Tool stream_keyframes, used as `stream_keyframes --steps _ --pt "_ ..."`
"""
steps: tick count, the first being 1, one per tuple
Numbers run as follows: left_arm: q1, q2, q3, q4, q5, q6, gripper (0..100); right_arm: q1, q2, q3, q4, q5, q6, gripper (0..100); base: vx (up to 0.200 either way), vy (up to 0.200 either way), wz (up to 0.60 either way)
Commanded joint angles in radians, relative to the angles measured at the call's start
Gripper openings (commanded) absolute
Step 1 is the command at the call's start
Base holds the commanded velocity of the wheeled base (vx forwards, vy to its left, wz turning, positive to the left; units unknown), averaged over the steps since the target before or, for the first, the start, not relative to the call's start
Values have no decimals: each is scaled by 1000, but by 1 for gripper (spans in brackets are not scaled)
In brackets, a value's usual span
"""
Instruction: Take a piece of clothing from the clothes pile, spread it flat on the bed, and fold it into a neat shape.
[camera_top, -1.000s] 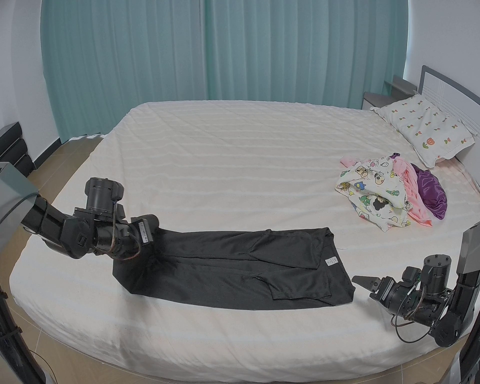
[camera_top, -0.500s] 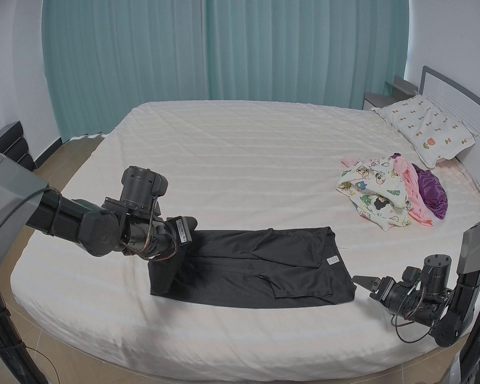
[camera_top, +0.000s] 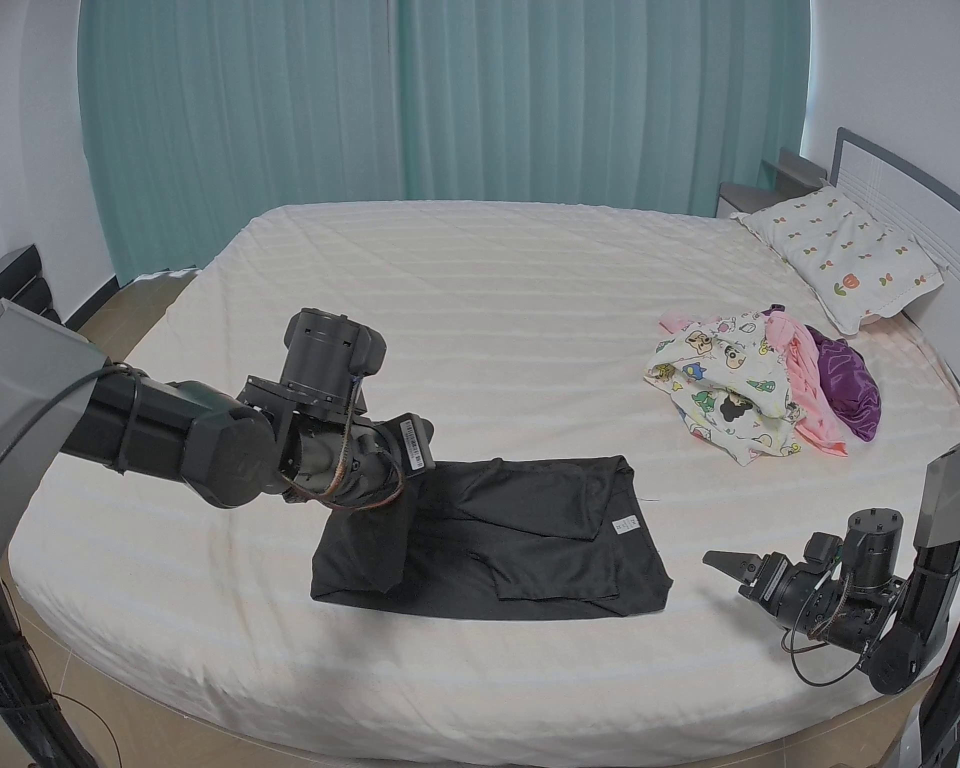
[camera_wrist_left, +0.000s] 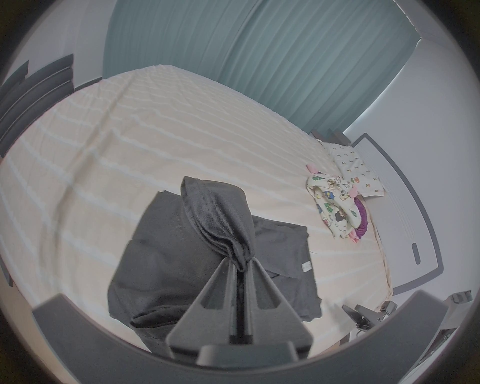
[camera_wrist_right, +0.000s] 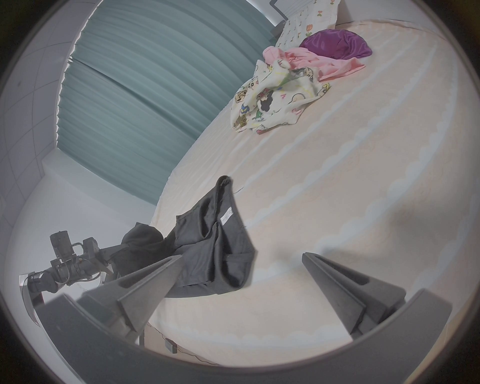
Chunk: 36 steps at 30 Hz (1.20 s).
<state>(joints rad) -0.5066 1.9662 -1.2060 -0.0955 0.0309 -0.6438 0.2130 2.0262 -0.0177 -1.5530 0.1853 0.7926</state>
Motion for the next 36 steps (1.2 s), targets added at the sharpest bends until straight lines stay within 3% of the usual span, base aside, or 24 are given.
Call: stream_keyframes --steps 1,8,13,21,36 --pt "-27 22 -30 -1 0 -13 0 0 0 13 -13 0 1 100 0 0 0" --pt "-61 65 -93 42 0 -14 0 2 2 15 -13 0 -1 100 0 0 0" --pt "-95 105 -162 74 0 -68 0 2 2 15 -13 0 -1 100 0 0 0" --pt "-135 106 -173 76 0 -71 0 2 2 13 -13 0 -1 100 0 0 0" --pt "-145 102 -176 102 0 -91 0 2 0 15 -13 0 -1 100 0 -200 0"
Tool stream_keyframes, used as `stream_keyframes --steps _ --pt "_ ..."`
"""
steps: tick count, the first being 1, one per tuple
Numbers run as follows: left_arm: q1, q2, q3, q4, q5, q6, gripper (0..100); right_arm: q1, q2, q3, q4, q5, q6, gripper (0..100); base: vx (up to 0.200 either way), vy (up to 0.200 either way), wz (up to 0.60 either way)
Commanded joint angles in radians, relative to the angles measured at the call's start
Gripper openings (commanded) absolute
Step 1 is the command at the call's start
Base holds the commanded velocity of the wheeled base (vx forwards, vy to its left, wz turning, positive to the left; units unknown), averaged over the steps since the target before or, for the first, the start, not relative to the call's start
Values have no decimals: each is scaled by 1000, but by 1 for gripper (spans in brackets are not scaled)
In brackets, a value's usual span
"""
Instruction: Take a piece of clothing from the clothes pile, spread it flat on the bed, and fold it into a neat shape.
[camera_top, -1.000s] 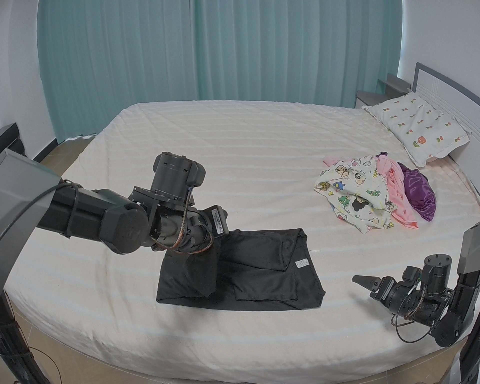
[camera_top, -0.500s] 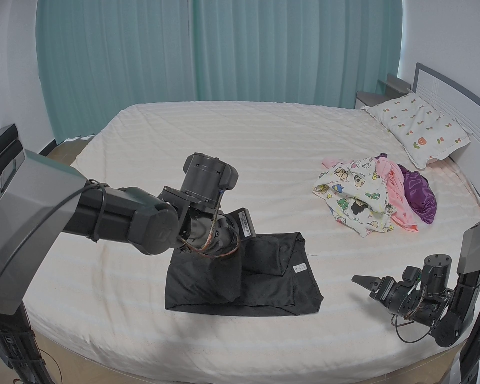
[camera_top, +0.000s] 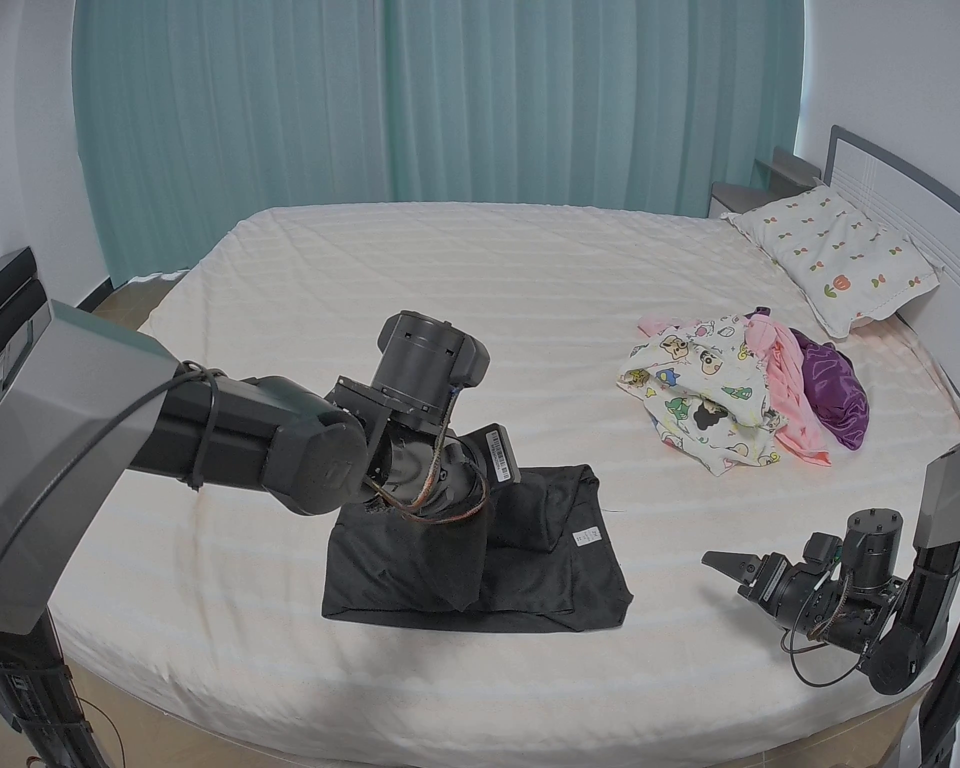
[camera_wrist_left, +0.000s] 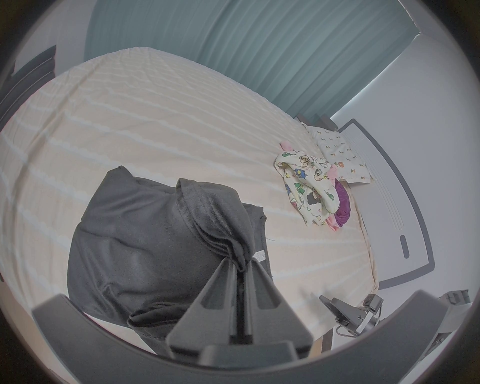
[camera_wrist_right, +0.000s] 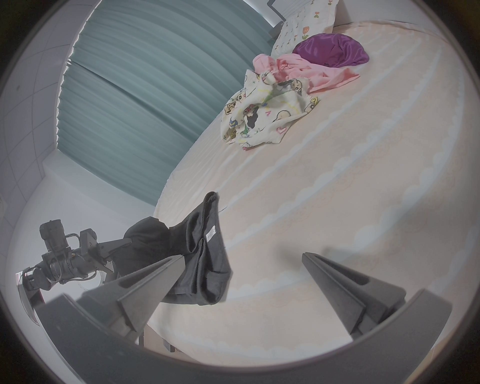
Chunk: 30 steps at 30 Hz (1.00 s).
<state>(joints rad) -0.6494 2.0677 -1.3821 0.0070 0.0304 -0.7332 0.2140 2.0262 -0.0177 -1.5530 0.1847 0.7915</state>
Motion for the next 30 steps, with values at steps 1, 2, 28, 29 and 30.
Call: stream_keyframes --steps 1,2,28,29,30 --pt "-3 0 0 1 0 -2 0 1 0 15 -13 1 0 100 0 -200 0" --pt "-3 0 2 1 0 -2 0 1 0 15 -13 1 0 100 0 -200 0" --pt "-6 11 -5 2 -7 -74 100 1 8 16 -13 1 0 100 0 -77 0" --pt "-6 8 -5 2 -7 -84 100 1 8 16 -13 1 0 100 0 0 0" --pt "-6 8 -5 1 -7 -86 100 1 8 16 -13 1 0 100 0 0 0"
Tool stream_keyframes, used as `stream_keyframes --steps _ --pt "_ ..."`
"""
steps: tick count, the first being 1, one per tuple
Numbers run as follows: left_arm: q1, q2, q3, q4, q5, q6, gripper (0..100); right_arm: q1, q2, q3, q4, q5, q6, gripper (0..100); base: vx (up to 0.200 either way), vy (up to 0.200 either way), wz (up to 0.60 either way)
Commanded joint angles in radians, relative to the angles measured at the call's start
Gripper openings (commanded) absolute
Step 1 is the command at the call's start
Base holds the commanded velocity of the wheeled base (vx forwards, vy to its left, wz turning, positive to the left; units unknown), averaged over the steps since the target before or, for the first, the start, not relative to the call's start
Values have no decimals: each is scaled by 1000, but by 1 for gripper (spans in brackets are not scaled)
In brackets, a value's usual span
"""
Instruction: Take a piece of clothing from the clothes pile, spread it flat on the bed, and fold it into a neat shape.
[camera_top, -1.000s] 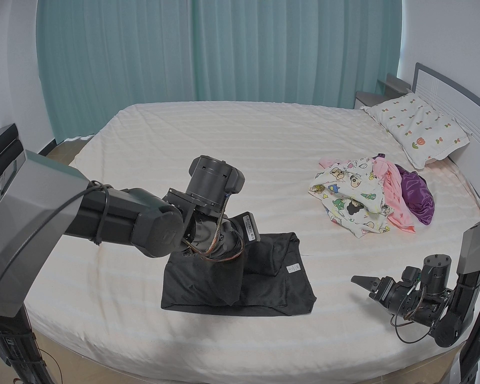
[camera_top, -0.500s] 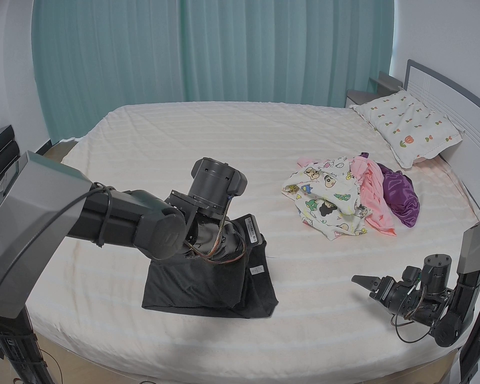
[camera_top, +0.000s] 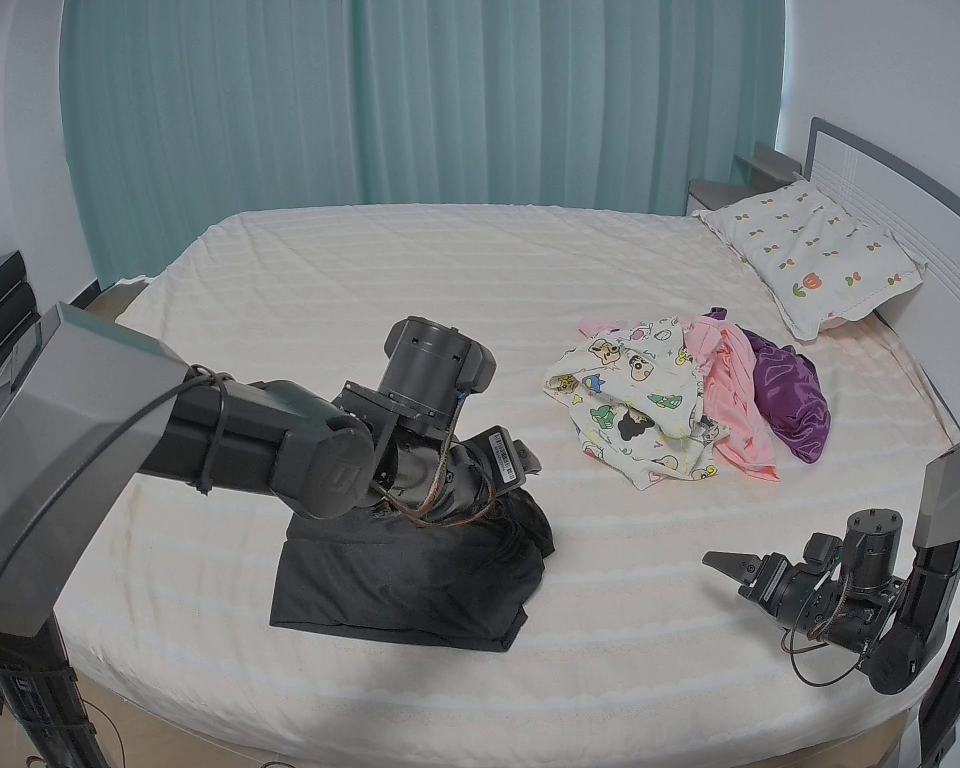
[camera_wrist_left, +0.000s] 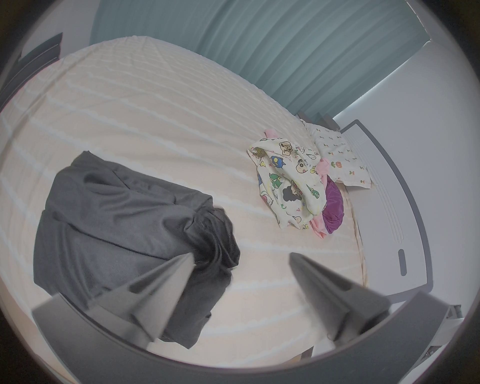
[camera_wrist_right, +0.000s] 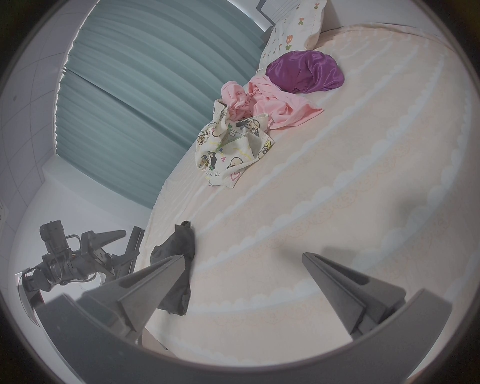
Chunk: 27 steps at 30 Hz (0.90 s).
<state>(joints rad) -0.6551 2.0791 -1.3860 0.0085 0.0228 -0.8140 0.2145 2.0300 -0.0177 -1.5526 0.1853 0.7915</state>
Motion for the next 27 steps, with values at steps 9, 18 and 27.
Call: stream_keyframes --steps 9,18,27 --pt "57 -93 21 1 -7 -109 100 0 3 16 -14 0 0 100 0 0 0" --pt "147 -151 200 -15 -23 -194 100 0 3 16 -14 0 0 100 -133 0 0" --pt "218 -212 461 -150 -81 -214 100 2 15 12 -14 0 -1 100 0 0 0"
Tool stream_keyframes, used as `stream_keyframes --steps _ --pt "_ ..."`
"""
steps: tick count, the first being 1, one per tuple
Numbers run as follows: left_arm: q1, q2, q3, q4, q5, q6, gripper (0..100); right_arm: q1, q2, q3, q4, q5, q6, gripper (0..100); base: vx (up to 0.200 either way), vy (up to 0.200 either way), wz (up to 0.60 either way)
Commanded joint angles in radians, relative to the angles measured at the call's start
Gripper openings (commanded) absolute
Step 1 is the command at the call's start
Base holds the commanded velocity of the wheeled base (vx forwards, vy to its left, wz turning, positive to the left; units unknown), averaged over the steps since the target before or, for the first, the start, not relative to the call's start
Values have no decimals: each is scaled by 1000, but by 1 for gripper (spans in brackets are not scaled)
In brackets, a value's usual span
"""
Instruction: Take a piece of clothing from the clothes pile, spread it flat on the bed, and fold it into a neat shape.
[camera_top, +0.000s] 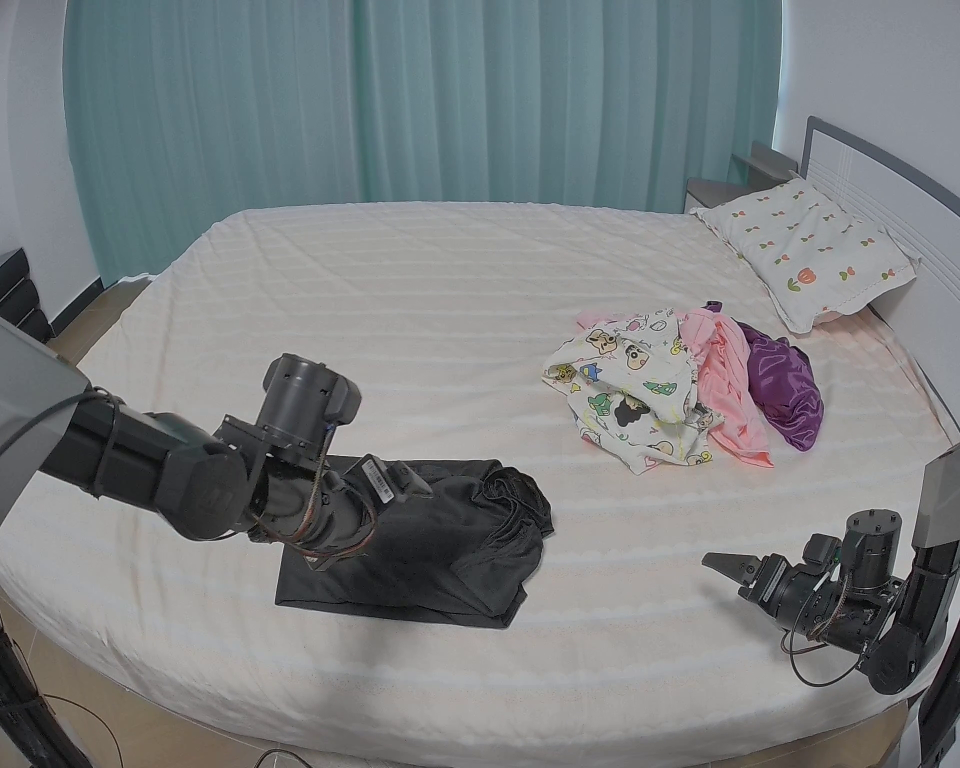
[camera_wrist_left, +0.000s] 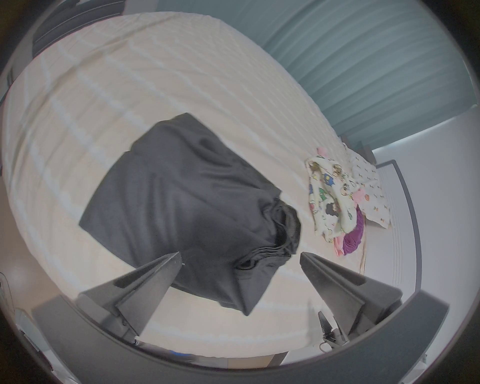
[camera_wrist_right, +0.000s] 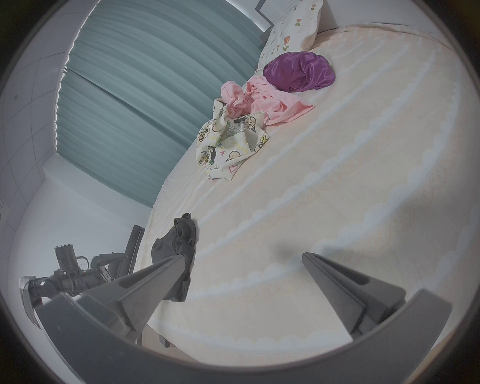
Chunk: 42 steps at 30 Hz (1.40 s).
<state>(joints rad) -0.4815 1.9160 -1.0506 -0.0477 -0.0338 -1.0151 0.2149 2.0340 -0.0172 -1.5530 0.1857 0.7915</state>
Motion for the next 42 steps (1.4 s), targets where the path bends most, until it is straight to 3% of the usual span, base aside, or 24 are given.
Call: stream_keyframes --steps 1,7,13,18,21,25,31,38,40,42 --pt "46 -52 143 -112 -24 -11 100 1 11 11 -13 0 -1 100 0 0 0" --pt "73 -77 281 -270 -78 -16 100 26 41 0 -13 -2 -1 100 0 0 0" --pt "135 -86 273 -281 -147 -57 100 47 63 -56 -12 -15 -12 100 0 33 0" --pt "236 -138 262 -281 -258 -65 100 172 127 -164 1 -132 -61 100 0 200 0" --pt "264 -143 268 -279 -298 -63 100 225 114 -231 85 -178 -78 100 0 200 0" --pt "302 -135 267 -281 -333 -62 100 256 66 -405 312 -238 -124 100 0 200 0" --pt "307 -141 271 -279 -331 -62 100 320 -6 -563 559 -241 -135 100 0 200 0" --pt "305 -135 276 -281 -333 -60 100 370 -21 -633 662 -273 -199 100 0 200 0" --pt "305 -140 278 -282 -331 -60 100 359 -23 -636 666 -313 -278 100 0 100 0" --pt "305 -138 278 -282 -331 -57 100 360 -8 -622 674 -325 -299 100 0 0 0"
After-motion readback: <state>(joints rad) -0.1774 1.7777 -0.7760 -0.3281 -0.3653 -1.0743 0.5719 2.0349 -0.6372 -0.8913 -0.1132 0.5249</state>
